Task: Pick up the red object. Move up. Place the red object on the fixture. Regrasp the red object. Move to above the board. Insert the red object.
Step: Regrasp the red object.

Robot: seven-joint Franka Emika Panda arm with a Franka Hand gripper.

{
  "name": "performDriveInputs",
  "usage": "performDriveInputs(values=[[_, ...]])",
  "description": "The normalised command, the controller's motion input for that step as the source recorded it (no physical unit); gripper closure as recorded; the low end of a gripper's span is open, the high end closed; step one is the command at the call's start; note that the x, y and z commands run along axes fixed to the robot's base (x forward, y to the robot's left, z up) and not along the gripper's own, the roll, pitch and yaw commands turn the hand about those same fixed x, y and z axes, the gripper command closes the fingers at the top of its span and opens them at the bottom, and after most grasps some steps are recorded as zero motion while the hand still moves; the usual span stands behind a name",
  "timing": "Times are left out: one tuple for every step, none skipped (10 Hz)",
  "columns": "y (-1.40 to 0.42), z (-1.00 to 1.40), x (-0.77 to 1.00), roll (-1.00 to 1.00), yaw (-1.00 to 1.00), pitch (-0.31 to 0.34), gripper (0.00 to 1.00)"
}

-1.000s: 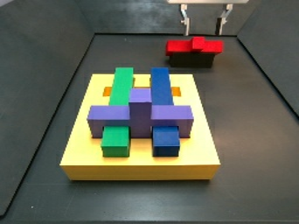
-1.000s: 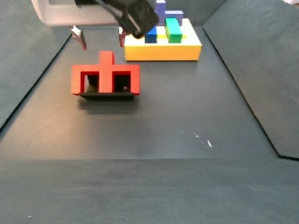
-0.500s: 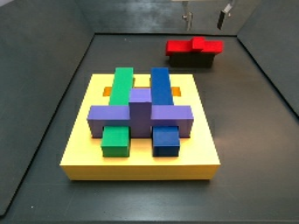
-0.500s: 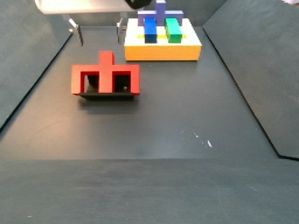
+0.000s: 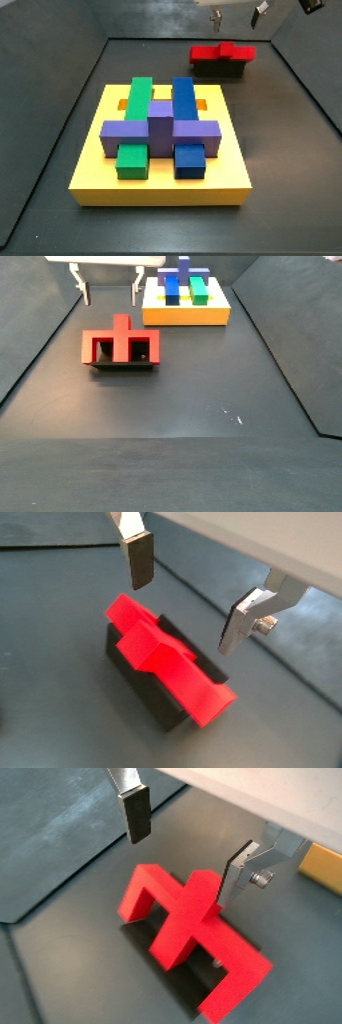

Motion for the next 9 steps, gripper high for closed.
performDriveInputs(values=[[-0.05,-0.07,0.00,1.00,0.09,0.063,0.00],[0.00,-0.27,-0.03,0.87,0.17,0.131,0.00],[0.00,-0.38,-0.13,0.77,0.23,0.109,0.00],[-0.03,-0.41,-0.13,0.76,0.31,0.037,0.00],[0.00,-0.35,0.00,0.54,0.36,0.000,0.00],[-0.09,-0.30,0.00,0.55,0.32,0.000,0.00],[-0.12,-0.25,0.00,0.57,0.29,0.000,0.00],[-0.13,-0.24,0.14,0.56,0.18,0.117,0.00],[-0.19,-0.31,0.12,0.55,0.00,0.226,0.00]])
